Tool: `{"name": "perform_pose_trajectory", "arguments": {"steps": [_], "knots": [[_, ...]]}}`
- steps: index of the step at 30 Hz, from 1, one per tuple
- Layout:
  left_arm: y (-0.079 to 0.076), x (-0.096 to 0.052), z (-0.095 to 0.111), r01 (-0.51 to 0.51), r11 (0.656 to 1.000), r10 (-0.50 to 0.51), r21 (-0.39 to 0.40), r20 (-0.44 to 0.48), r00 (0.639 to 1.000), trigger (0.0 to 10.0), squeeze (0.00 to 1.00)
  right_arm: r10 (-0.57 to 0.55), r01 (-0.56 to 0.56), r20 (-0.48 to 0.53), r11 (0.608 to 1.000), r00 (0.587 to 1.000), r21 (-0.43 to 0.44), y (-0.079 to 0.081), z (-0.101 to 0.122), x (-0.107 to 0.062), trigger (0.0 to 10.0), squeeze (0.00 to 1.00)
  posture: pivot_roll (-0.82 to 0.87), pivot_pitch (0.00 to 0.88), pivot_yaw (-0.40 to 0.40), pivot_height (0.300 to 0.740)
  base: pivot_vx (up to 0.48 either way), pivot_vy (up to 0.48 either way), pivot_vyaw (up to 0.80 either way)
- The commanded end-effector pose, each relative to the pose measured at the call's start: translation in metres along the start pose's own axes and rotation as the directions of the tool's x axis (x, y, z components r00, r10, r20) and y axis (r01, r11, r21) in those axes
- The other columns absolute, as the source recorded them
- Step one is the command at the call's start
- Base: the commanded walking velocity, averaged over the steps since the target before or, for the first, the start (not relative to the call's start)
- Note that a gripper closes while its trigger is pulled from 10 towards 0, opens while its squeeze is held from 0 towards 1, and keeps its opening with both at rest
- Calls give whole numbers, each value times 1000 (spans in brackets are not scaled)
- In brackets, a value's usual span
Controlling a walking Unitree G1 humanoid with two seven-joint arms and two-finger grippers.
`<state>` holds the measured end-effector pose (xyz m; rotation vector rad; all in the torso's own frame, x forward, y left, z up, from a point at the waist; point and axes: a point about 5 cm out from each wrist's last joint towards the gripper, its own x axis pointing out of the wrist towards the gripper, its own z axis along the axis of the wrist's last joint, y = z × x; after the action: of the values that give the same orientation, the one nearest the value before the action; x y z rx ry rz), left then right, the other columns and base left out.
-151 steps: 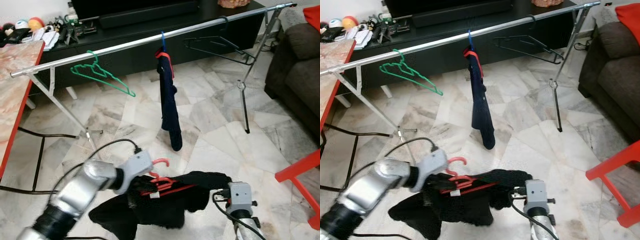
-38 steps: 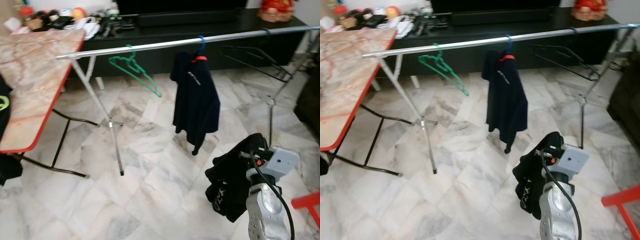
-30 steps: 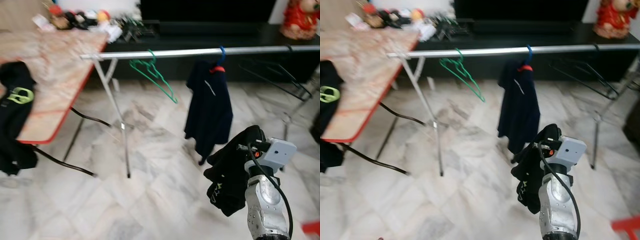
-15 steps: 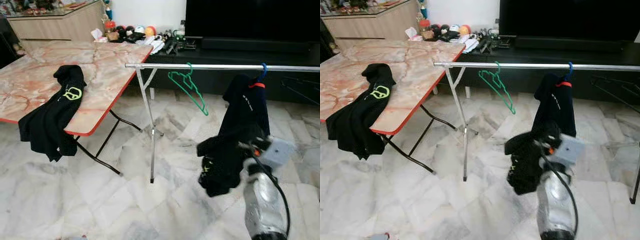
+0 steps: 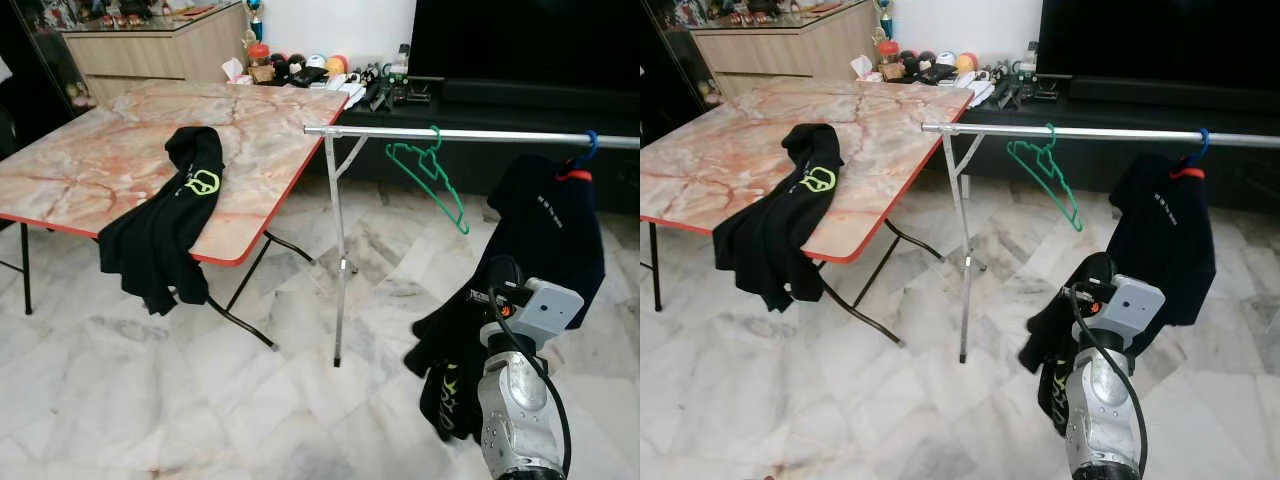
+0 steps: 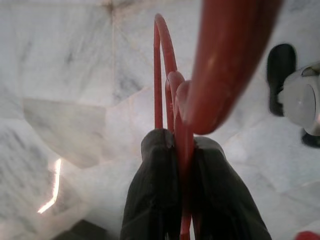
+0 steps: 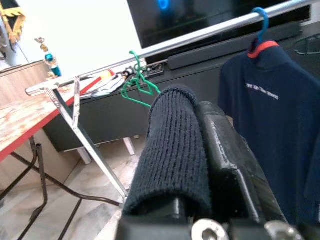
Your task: Hang hanger
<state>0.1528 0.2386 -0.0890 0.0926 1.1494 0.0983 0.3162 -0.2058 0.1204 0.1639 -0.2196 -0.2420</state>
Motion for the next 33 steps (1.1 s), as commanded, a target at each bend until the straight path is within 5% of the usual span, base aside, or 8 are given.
{"name": "perform_pose_trajectory", "arguments": {"steps": [1,33], "knots": [[3,-1,-3,-3,1000,3,31,-18,1000,10000,0,-5,5,27,1000,1000,-1,0,5,0,10000,0,-29,91,83,740,0,480,0],[0,0,-5,7,1000,-6,27,-17,1000,10000,0,52,-52,1,998,999,-30,16,-1,-1,10000,0,12,121,49,740,0,480,0]]}}
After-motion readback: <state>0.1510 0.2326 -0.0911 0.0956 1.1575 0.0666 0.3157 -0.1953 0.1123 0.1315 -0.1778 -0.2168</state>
